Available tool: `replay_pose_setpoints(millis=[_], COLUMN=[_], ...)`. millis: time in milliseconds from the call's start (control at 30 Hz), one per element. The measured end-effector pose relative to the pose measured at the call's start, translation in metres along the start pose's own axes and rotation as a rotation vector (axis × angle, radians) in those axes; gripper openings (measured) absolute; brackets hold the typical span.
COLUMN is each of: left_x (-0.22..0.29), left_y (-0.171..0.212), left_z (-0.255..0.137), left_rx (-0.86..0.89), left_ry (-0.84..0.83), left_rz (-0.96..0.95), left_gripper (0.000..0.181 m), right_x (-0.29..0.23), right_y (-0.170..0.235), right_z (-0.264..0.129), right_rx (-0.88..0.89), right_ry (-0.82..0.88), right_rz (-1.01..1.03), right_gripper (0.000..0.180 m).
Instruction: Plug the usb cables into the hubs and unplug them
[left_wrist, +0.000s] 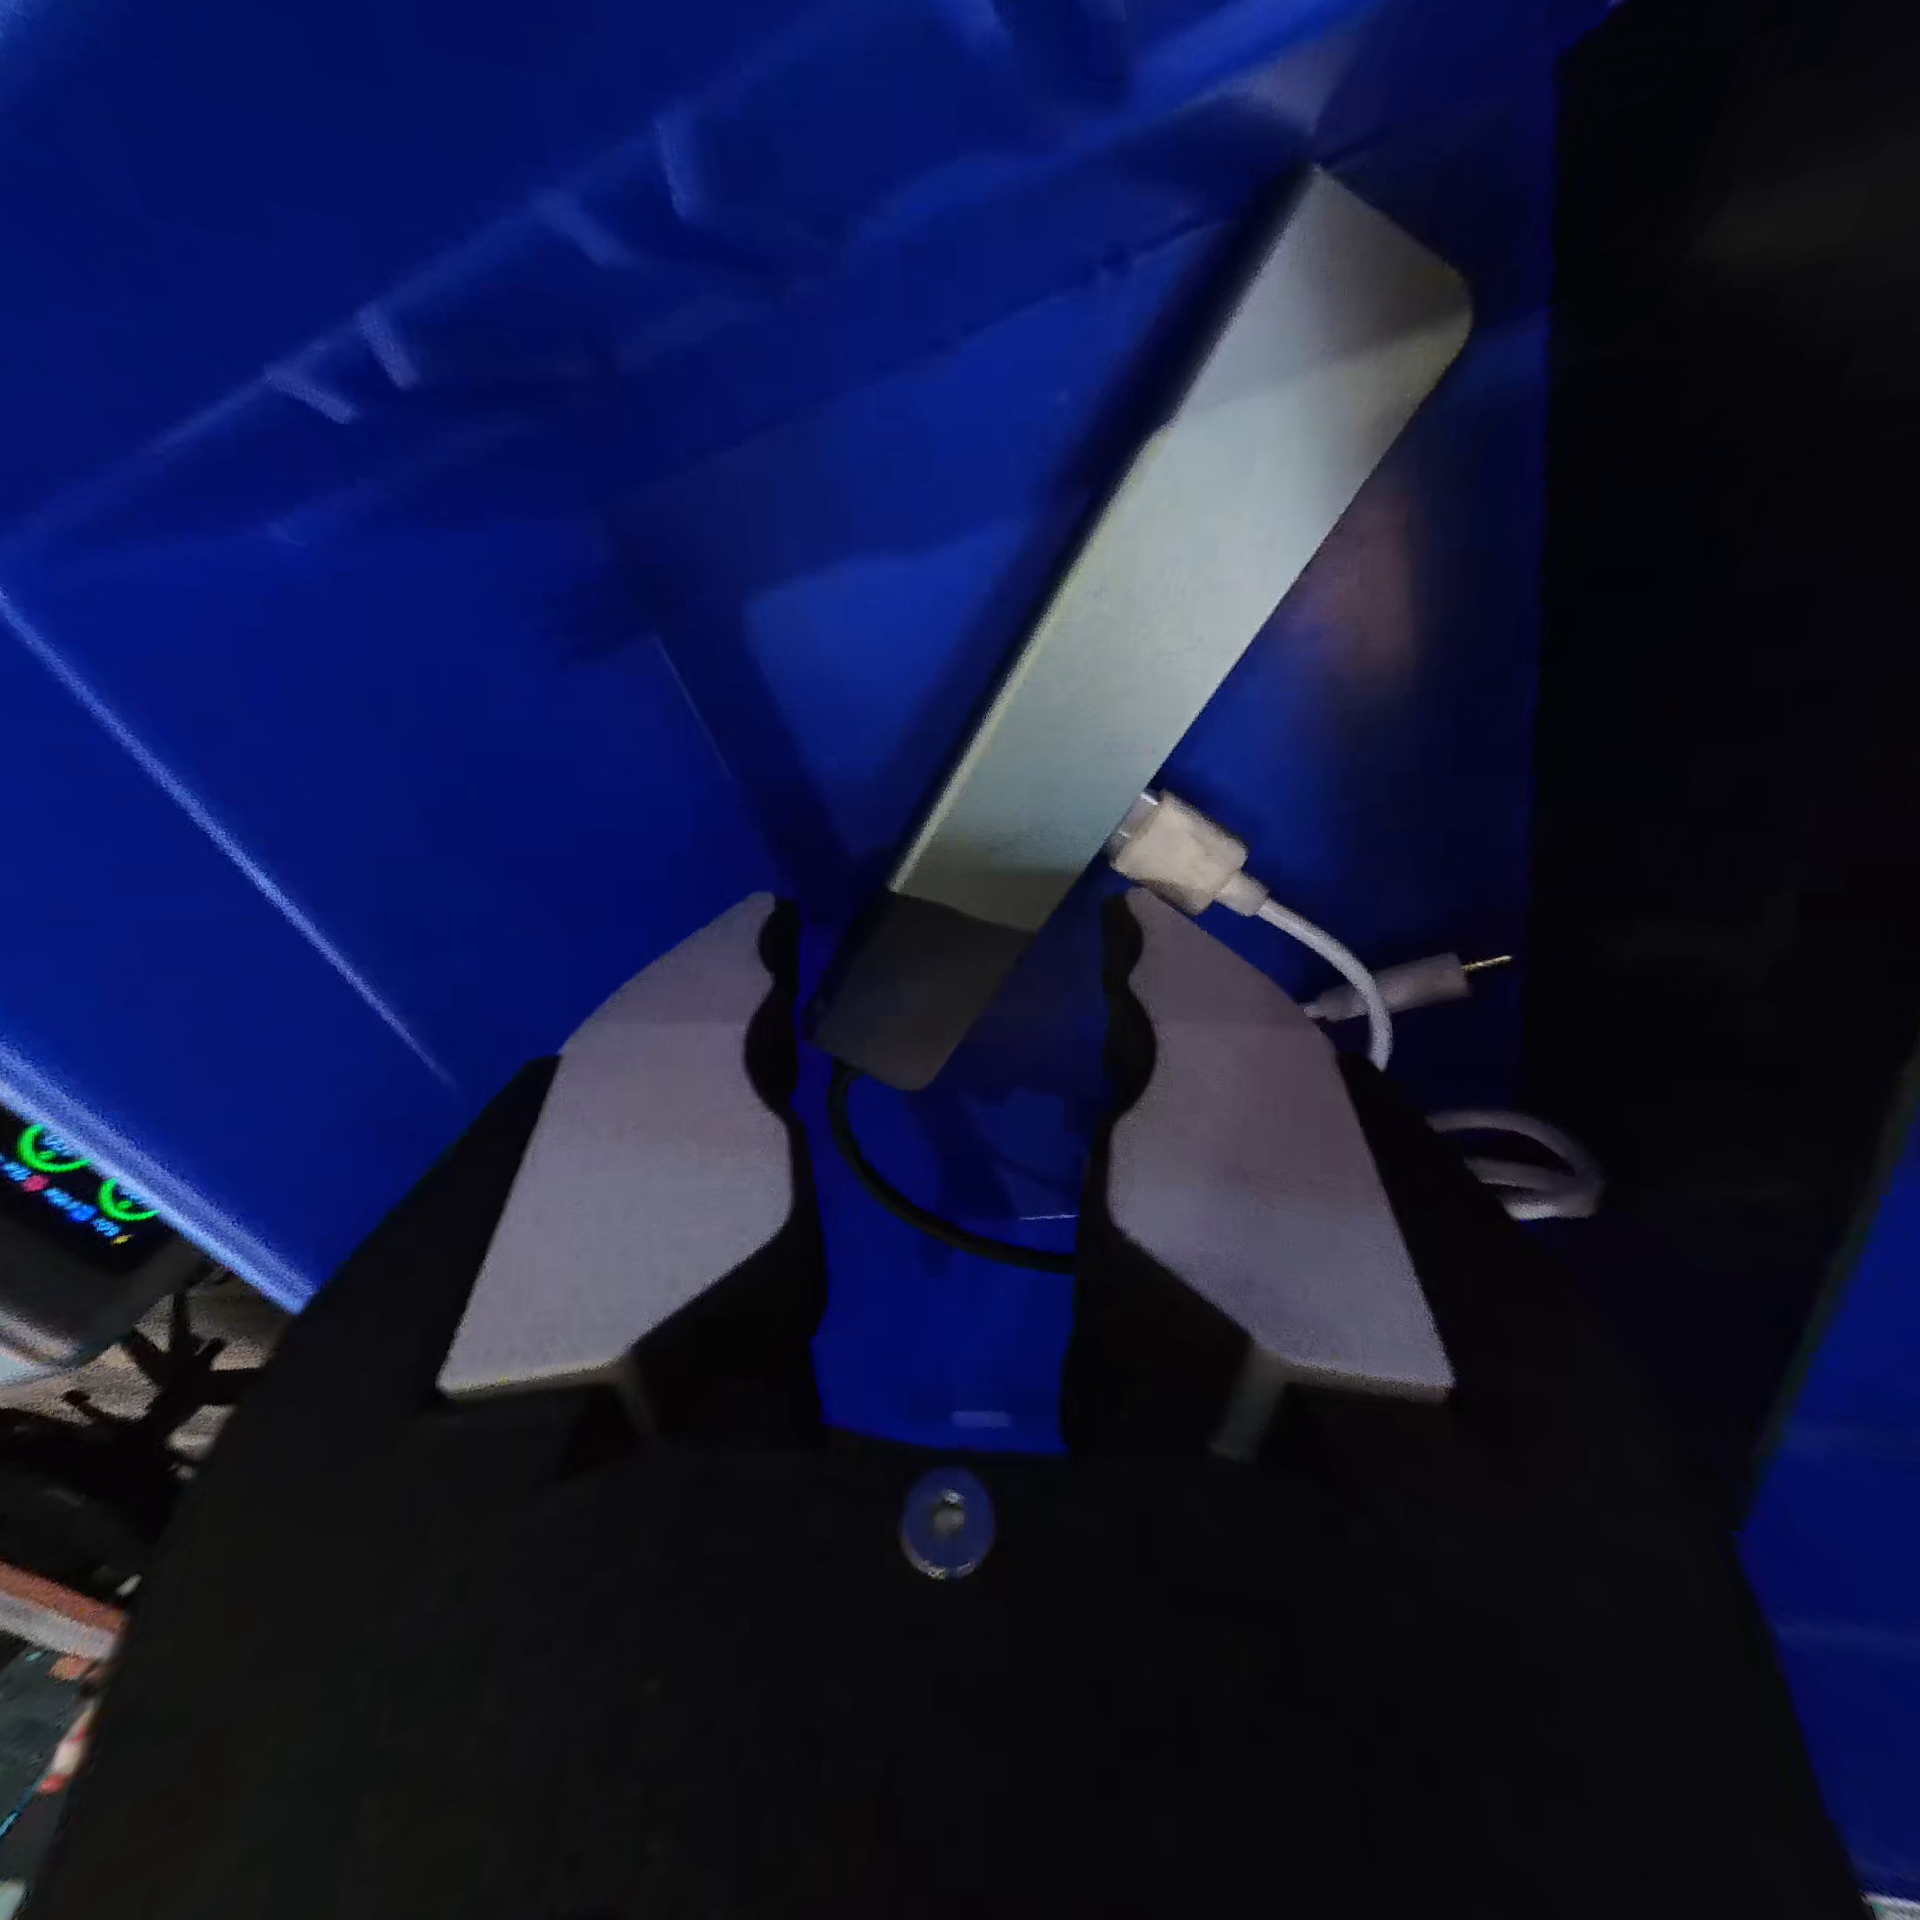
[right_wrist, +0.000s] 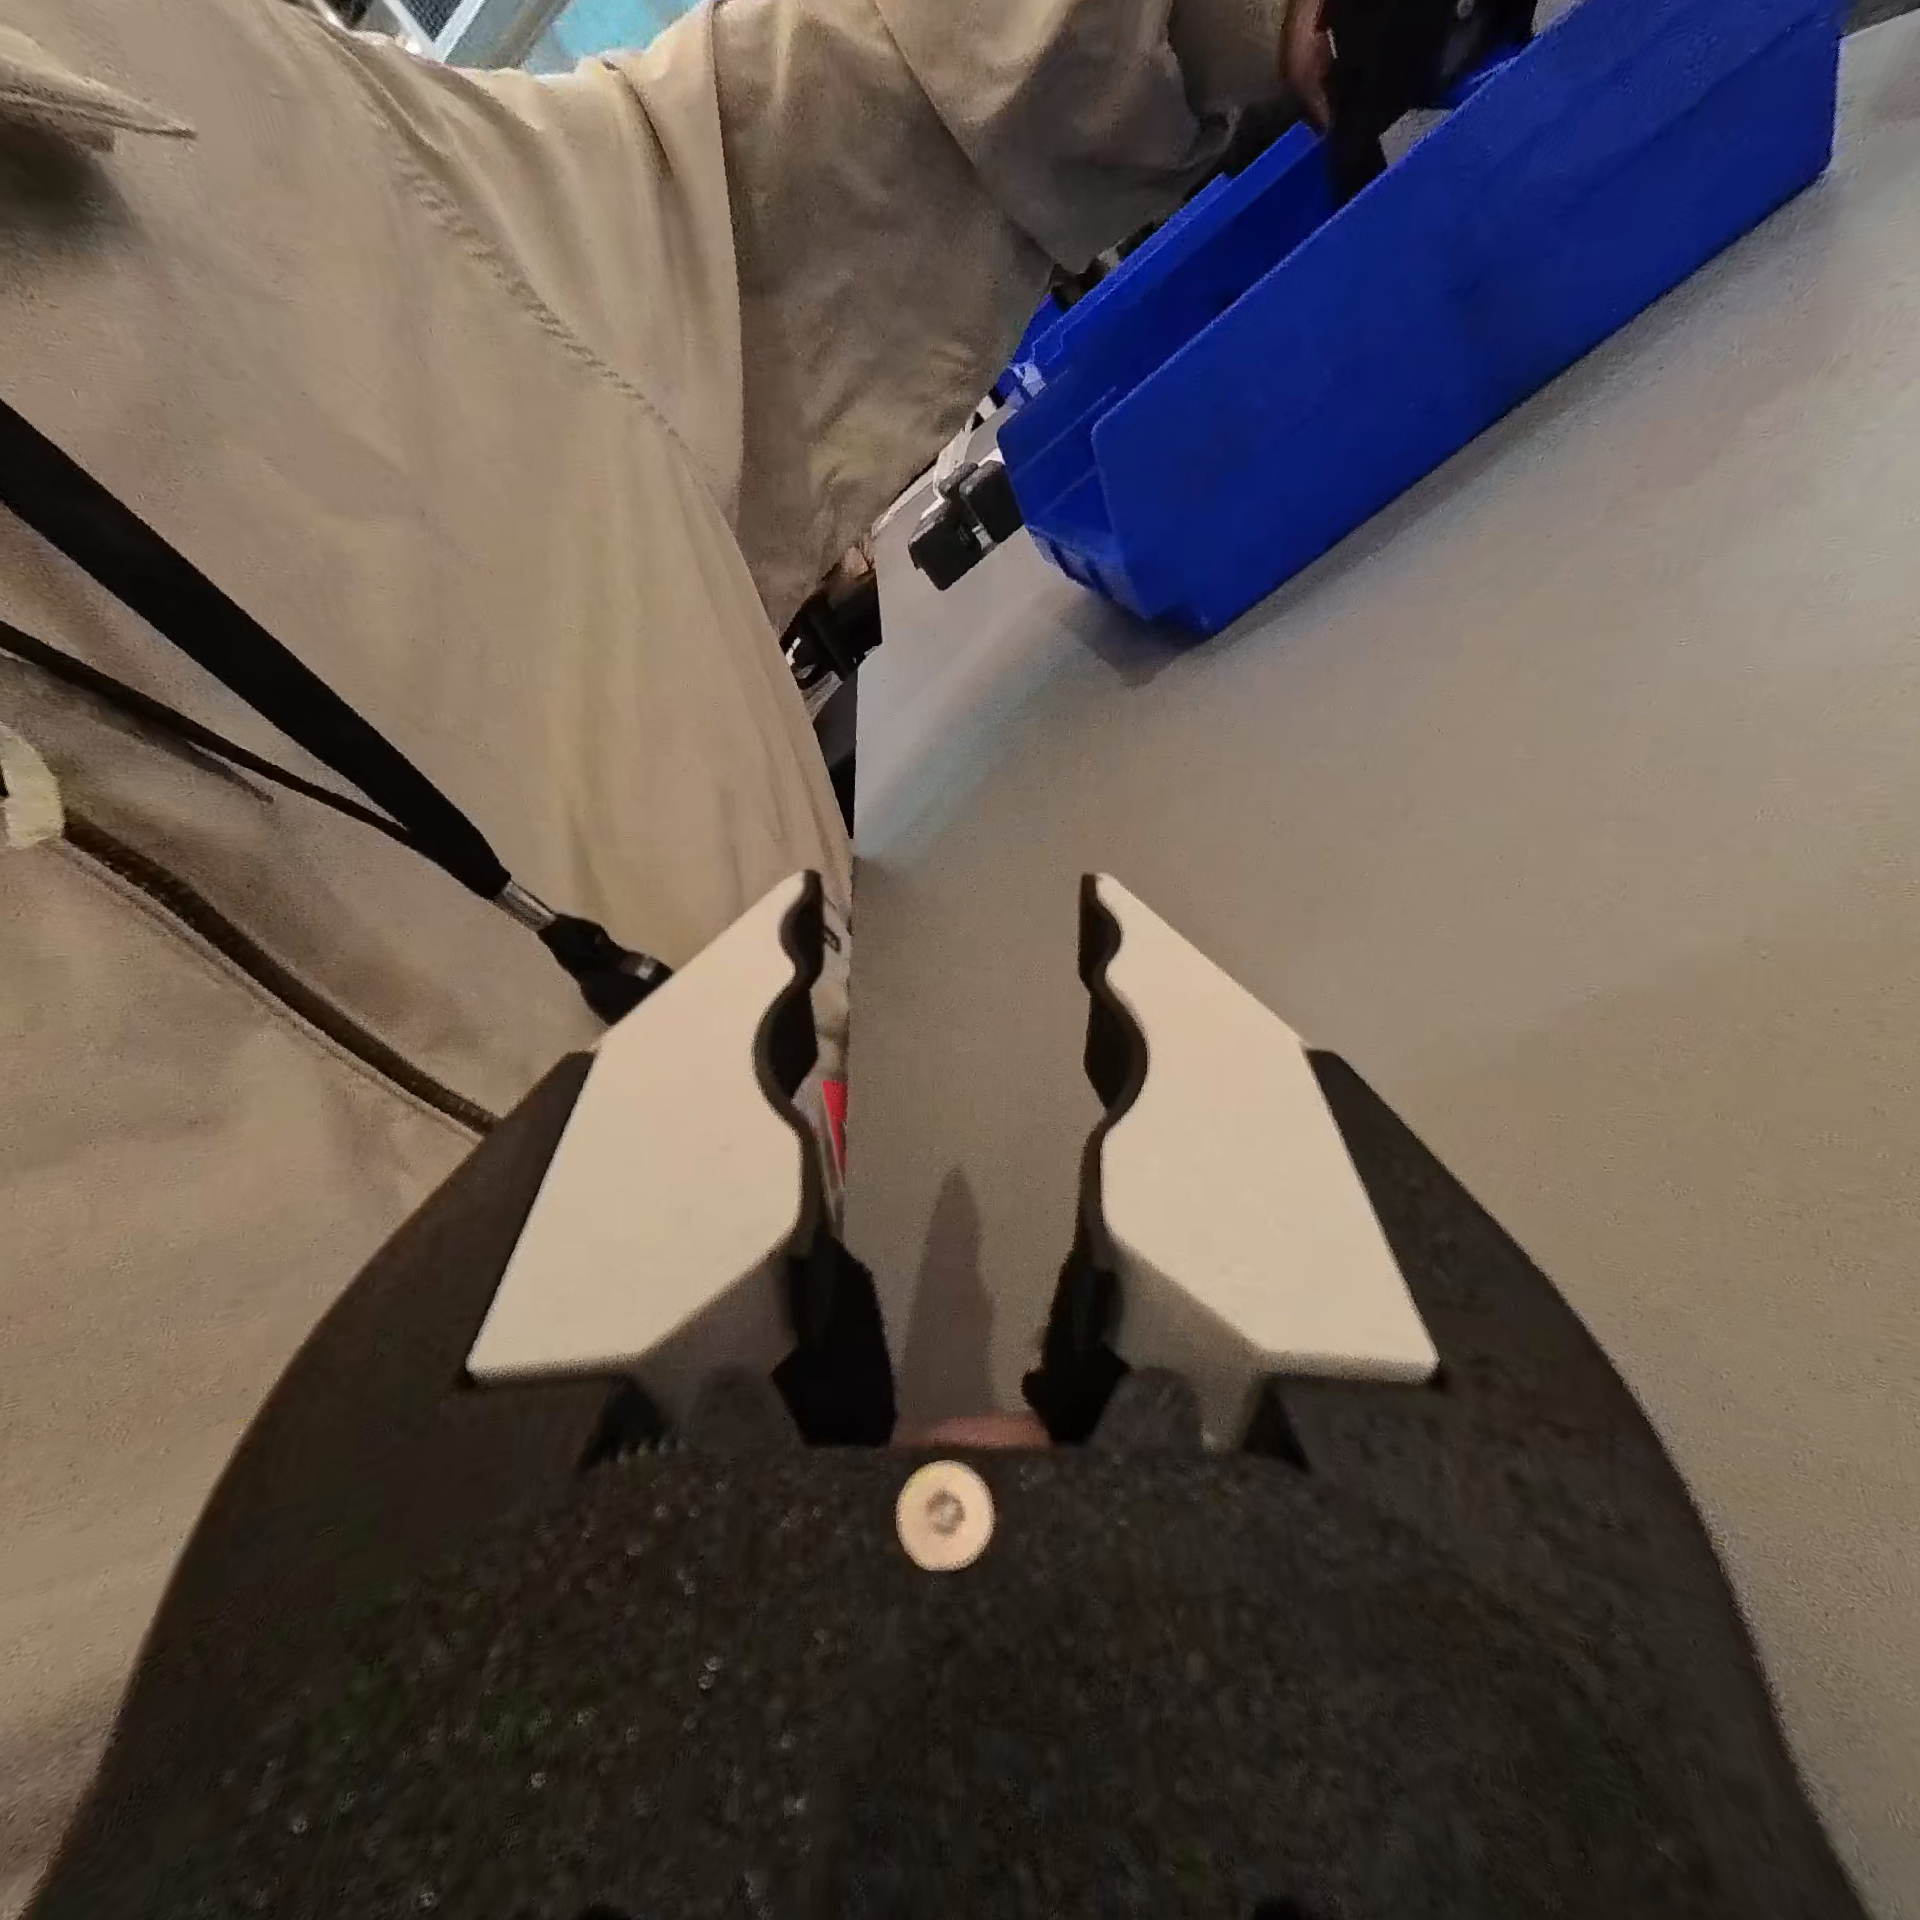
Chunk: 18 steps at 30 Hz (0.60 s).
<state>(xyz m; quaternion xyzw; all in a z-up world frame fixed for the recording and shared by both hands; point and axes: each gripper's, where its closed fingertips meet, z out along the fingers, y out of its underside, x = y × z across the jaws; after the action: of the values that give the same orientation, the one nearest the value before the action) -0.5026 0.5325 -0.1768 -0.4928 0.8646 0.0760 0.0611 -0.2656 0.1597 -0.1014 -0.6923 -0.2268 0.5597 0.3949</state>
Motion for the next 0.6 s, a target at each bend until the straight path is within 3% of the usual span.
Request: replay_pose_setpoints(millis=[367, 500, 600], left_x=[0.005, 0.003, -0.010], left_y=[0.008, 0.024, 0.033], left_z=[0.006, -0.032, -0.091], left_rx=[-0.138, -0.198, -0.193], left_ry=[0.065, 0.018, -0.091], left_rz=[0.109, -0.012, -0.138], left_gripper=[0.040, 0.036, 0.033], right_x=[-0.015, -0.014, -0.010], right_y=[0.004, -0.001, -0.005], right_z=[0.009, 0.006, 0.006], right_rx=[-0.032, -0.017, -0.023], right_ry=[-0.054, -0.036, 0.013], right_rz=[-0.016, -0.031, -0.081], right_gripper=[0.049, 0.049, 0.049])
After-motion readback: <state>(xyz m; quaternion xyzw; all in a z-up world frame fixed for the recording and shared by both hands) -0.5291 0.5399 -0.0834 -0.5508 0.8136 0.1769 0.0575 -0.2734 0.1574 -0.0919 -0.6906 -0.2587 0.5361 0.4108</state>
